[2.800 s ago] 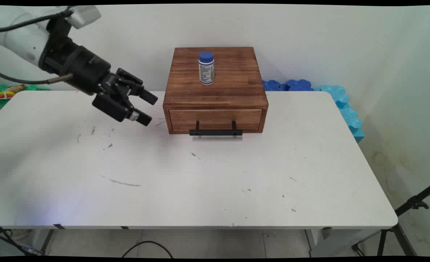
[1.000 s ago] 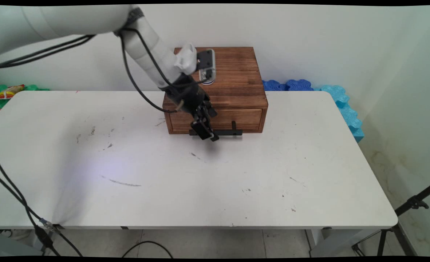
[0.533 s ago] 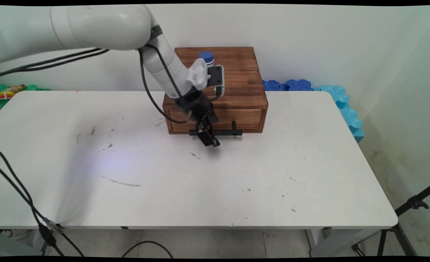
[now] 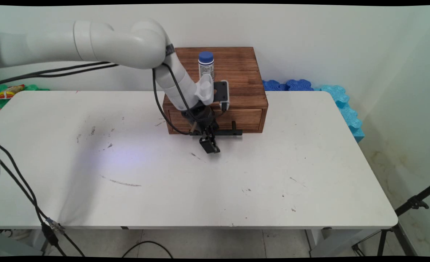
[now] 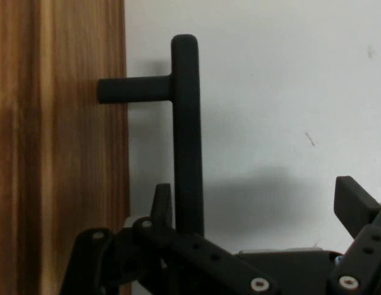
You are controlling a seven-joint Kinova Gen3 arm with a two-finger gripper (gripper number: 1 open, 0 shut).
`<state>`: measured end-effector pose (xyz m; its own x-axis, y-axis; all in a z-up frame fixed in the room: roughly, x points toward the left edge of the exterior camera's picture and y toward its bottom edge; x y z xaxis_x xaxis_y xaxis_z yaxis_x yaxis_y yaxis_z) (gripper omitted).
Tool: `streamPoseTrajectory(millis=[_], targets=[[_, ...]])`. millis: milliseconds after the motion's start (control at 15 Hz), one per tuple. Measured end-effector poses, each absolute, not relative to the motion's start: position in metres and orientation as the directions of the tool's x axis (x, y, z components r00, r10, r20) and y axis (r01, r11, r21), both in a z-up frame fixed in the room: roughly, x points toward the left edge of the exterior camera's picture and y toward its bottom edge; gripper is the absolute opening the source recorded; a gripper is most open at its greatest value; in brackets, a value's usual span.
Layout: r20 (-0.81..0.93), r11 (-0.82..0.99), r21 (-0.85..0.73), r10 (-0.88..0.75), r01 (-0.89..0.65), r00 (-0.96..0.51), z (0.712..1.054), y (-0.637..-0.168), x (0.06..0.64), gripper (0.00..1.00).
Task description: Open the drawer
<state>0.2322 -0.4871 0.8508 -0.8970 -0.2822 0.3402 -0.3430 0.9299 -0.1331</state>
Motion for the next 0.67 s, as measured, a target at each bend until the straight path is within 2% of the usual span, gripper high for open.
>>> streamPoseTrajectory(millis=[667], targets=[[0.328, 0.920, -0.124, -0.316, -0.373, -0.890, 0.824, -0.491, 0.217, 1.00]])
